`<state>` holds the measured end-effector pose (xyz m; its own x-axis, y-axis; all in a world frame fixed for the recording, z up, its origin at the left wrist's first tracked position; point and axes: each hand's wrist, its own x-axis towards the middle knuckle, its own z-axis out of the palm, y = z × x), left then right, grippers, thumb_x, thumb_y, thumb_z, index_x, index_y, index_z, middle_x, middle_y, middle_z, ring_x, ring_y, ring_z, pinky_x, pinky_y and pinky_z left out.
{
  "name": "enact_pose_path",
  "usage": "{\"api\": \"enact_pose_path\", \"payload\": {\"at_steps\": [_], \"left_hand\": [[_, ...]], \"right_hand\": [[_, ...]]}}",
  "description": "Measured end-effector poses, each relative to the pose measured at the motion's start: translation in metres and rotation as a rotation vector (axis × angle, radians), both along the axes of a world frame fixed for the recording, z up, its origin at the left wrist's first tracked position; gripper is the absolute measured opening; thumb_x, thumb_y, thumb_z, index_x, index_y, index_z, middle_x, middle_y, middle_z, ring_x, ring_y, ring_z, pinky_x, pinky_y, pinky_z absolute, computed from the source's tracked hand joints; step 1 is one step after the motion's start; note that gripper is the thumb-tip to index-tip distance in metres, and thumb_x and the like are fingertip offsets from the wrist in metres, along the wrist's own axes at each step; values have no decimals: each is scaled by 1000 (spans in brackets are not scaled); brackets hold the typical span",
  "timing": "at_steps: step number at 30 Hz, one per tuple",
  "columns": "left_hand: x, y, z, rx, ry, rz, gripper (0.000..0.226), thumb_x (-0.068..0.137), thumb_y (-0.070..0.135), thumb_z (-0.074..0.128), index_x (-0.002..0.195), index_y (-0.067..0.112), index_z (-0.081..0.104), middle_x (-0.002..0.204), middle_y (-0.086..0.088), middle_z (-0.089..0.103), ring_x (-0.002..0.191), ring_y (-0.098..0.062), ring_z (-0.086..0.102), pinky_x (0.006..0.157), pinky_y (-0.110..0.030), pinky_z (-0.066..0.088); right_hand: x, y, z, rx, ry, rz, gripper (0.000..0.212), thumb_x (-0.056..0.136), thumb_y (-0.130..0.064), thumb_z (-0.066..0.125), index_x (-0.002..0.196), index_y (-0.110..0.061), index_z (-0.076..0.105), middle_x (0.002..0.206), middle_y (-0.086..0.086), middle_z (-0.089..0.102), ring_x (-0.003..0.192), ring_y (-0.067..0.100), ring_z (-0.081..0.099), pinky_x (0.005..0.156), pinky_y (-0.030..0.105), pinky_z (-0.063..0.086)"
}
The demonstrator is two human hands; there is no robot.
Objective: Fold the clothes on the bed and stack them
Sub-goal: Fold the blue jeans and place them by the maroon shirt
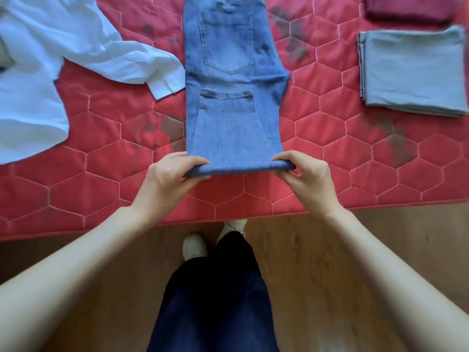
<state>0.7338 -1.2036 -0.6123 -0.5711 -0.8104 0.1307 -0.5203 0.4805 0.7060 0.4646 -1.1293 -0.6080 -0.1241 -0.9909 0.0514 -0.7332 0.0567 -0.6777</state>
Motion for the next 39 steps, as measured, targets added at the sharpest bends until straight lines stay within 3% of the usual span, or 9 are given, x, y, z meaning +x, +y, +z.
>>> {"api": "enact_pose_path", "payload": {"at_steps": [3, 8, 12, 19, 25, 30, 34, 36, 39], "left_hand": [[12, 12, 43, 145, 81, 6, 24, 76, 22, 77, 94, 7, 72, 78, 7, 69, 68, -3, 59, 64, -29, 48], [17, 6, 76, 236, 163, -5, 26, 75, 30, 75, 95, 15, 72, 77, 14, 69, 65, 1, 61, 62, -20, 49], [-2, -32, 59, 297, 228, 140, 25, 75, 25, 80, 96, 14, 72, 84, 8, 72, 75, -11, 66, 71, -30, 52], [-41, -131, 8, 491, 370, 407, 23, 77, 19, 80, 94, 29, 69, 86, 10, 72, 77, -4, 63, 75, -20, 52], [-77, -244, -36, 538, 358, 524, 26, 83, 14, 75, 106, 15, 64, 95, 2, 71, 84, -5, 65, 77, -19, 52], [-104, -325, -82, 473, 189, 587, 25, 83, 22, 75, 104, 23, 63, 90, 12, 68, 83, -1, 64, 77, -21, 51], [-114, -349, -110, 411, 14, 635, 32, 82, 28, 75, 111, 20, 63, 94, 3, 66, 93, -18, 63, 82, -24, 45], [-121, -347, -113, 341, -107, 648, 38, 85, 34, 70, 119, 19, 59, 107, -2, 65, 102, -23, 60, 87, -30, 44], [-126, -335, -110, 57, -317, 607, 51, 91, 31, 60, 136, 10, 47, 132, -11, 51, 119, -30, 48, 97, -38, 37]], "right_hand": [[1, 17, 40, 72, -113, 19, 14, 79, -12, 78, 90, -12, 69, 79, -18, 65, 69, -3, 57, 68, 12, 43], [-3, 15, 75, 116, -255, 12, 17, 80, -12, 78, 94, -16, 69, 84, -8, 70, 76, 12, 65, 73, 32, 52], [-5, -27, 62, 129, -285, -77, 19, 77, -7, 77, 91, -16, 68, 81, -12, 69, 76, 6, 63, 77, 37, 52], [-24, -141, 13, 101, -329, -167, 17, 81, -14, 75, 94, -19, 66, 85, -8, 70, 80, 13, 65, 81, 40, 52], [-48, -261, -28, 117, -340, -208, 16, 85, -20, 71, 100, -21, 65, 87, -4, 69, 83, 19, 63, 81, 40, 50], [-55, -345, -76, 112, -228, -308, 17, 88, -28, 66, 104, -25, 63, 85, -16, 64, 83, 8, 58, 78, 26, 45], [-55, -377, -114, 201, -71, -279, 18, 90, -27, 63, 107, -21, 63, 100, -6, 67, 99, 17, 58, 82, 28, 39], [-53, -381, -121, 167, -11, -258, 20, 91, -26, 62, 108, -17, 65, 106, -1, 67, 103, 22, 56, 90, 33, 40], [-46, -378, -120, 58, 102, -255, 26, 93, -22, 59, 117, -12, 64, 111, 4, 64, 105, 26, 54, 93, 36, 38]]}}
